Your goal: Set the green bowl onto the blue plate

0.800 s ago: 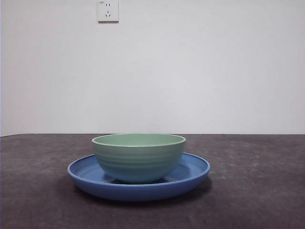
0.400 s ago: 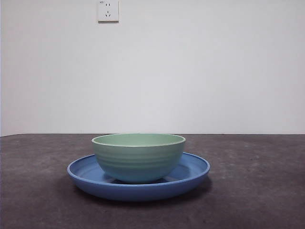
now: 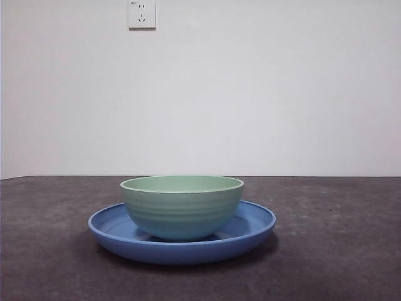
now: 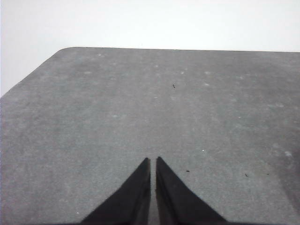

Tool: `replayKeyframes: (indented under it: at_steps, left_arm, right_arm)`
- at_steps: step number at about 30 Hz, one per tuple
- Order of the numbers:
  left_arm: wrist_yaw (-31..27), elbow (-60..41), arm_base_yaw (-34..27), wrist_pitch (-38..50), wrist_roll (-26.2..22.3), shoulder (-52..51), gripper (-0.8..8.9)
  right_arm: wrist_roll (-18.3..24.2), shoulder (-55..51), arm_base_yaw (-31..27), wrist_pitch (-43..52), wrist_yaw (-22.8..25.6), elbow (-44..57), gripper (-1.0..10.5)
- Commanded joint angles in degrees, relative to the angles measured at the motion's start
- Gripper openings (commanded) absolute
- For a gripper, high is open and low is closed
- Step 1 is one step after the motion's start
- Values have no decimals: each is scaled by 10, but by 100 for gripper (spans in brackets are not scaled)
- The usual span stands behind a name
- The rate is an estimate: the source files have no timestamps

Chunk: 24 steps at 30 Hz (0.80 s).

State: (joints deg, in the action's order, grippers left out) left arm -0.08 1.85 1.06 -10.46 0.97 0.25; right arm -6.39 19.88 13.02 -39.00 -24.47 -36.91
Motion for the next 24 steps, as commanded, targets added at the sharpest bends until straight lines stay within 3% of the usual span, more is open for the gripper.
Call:
replayKeyframes:
  at_steps: [1, 5, 9, 18, 24]
  left_arm:
    - [-2, -12, 1, -4, 1, -1, 19]
    - [-2, -12, 1, -4, 1, -1, 19]
    - [-2, -12, 1, -4, 1, -1, 19]
    - [-2, -12, 1, -4, 1, -1, 19]
    - [-2, -12, 1, -4, 1, -1, 19]
  right_arm:
    - [4, -21, -39, 80, 1, 55, 19]
    - [11, -76, -89, 210, 20, 162, 19]
    - [11, -129, -114, 286, 116, 248, 19]
    - [29, -184, -118, 300, 277, 325, 19]
    - [39, -190, -125, 300, 290, 362, 19]
